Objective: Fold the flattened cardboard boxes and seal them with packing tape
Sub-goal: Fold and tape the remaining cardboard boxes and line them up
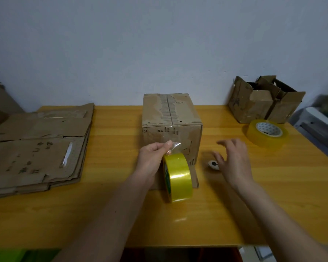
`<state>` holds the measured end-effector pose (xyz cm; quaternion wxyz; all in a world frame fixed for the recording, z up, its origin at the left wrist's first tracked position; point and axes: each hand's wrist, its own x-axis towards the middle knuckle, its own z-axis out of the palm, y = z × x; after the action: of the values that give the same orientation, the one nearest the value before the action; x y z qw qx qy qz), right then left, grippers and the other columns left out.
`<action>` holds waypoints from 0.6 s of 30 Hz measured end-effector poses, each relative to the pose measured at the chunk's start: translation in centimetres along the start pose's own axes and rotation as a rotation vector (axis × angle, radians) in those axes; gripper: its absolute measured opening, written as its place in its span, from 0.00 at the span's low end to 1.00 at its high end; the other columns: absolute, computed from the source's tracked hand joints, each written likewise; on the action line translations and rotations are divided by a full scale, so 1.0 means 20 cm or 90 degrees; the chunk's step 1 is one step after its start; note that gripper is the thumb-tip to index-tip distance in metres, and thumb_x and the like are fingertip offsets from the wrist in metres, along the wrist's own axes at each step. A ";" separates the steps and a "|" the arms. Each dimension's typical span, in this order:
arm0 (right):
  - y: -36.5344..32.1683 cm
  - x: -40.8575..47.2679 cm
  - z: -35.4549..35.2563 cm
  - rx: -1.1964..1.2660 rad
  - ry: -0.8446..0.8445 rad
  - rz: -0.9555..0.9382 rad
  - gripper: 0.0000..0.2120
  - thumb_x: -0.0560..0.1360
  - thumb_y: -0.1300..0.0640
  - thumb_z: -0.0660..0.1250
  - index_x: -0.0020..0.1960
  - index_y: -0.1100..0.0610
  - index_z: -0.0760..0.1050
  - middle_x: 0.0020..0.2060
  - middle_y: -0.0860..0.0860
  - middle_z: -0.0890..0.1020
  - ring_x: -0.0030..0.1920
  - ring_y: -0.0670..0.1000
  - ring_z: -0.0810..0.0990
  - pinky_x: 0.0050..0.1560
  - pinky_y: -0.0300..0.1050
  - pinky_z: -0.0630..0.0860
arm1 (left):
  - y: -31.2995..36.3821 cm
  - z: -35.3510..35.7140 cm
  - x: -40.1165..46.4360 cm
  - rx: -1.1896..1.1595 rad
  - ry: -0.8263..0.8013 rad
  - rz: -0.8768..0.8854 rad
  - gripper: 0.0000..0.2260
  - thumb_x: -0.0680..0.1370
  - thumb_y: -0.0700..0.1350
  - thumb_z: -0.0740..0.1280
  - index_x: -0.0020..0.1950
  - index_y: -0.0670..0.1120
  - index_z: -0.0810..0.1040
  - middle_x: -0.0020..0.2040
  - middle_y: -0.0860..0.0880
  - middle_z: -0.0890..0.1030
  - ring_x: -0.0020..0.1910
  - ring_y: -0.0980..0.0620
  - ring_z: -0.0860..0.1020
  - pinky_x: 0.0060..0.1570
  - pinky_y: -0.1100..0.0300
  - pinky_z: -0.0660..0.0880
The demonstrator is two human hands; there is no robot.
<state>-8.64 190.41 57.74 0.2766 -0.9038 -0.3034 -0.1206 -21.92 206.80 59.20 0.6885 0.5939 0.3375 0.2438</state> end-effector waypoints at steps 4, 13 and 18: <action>-0.34 0.16 -0.10 0.031 0.099 -0.329 0.16 0.74 0.55 0.69 0.61 0.57 0.76 0.61 0.56 0.76 0.62 0.57 0.71 0.60 0.48 0.69 | -0.01 -0.01 0.01 0.000 -0.008 -0.002 0.08 0.74 0.48 0.72 0.38 0.47 0.82 0.33 0.53 0.81 0.42 0.52 0.78 0.59 0.51 0.75; -0.42 0.33 -0.02 -0.090 -0.151 -0.357 0.24 0.80 0.44 0.57 0.75 0.42 0.58 0.74 0.45 0.63 0.74 0.52 0.59 0.73 0.49 0.53 | -0.02 -0.07 0.00 0.028 -0.064 0.028 0.12 0.74 0.49 0.72 0.31 0.49 0.81 0.34 0.51 0.80 0.40 0.51 0.77 0.59 0.49 0.73; -0.45 0.32 -0.01 -0.067 -0.141 -0.309 0.25 0.78 0.44 0.61 0.73 0.40 0.61 0.73 0.42 0.64 0.72 0.50 0.59 0.71 0.46 0.51 | 0.02 -0.12 -0.11 0.010 -0.037 0.095 0.06 0.75 0.44 0.71 0.39 0.44 0.81 0.34 0.52 0.81 0.35 0.58 0.77 0.42 0.66 0.75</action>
<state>-9.14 199.21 64.21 0.1575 -0.8254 -0.5330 -0.0991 -25.23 206.79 59.74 0.6731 0.6297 0.2738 0.2747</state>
